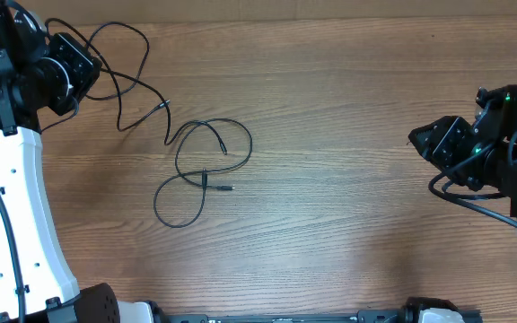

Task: Untangle cables
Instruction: 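Drag the held cable with the left gripper to the far left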

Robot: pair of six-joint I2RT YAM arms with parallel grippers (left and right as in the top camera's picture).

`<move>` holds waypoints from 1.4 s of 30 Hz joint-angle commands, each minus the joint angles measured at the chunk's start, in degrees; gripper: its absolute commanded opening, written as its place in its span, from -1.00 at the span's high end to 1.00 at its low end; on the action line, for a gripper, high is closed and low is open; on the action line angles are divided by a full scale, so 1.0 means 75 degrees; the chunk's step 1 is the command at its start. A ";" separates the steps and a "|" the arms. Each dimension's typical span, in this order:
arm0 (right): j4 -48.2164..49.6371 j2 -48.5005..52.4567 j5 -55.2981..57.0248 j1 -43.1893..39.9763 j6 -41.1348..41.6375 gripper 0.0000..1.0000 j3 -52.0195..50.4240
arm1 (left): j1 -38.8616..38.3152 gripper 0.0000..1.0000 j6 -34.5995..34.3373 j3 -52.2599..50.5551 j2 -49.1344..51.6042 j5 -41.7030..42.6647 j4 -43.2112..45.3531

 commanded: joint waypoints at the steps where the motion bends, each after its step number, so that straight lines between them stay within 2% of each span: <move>1: 0.0012 -0.0026 0.0085 -0.0023 -0.0064 0.16 0.0026 | 0.0198 0.91 0.0026 -0.0064 0.0003 -0.0440 -0.0035; 4: -0.0009 -0.0026 0.0117 -0.0023 -0.0064 0.15 0.0026 | 0.0440 0.91 0.0318 -0.0064 0.0035 -0.0761 -0.0044; 13: -0.0047 -0.0029 0.0143 -0.0023 -0.0242 0.15 0.0026 | 0.1154 0.91 0.0557 -0.0064 0.0239 -0.2804 -0.0102; 21: -0.0058 -0.0026 0.0341 -0.0023 -0.0262 0.15 0.0026 | 0.1256 0.91 0.0562 -0.0064 0.0848 -0.4328 -0.0157; 30: -0.0102 -0.0026 0.0539 -0.0023 -0.0262 0.14 0.0026 | 0.1731 0.92 0.0557 -0.0064 0.1547 -0.4733 -0.0099; 34: -0.0160 -0.0026 0.0542 -0.0023 -0.0262 0.14 0.0026 | 0.2122 0.92 0.0600 -0.0064 0.1880 -0.5421 0.0041; 37: -0.0181 -0.0026 0.0545 -0.0023 -0.0265 0.14 0.0026 | 0.2323 0.91 0.0860 -0.0064 0.2142 -0.5957 0.0157; 42: -0.0195 -0.0026 0.0545 -0.0023 -0.0265 0.14 0.0026 | 0.2468 0.91 0.1804 -0.0064 0.2605 -0.6595 0.0685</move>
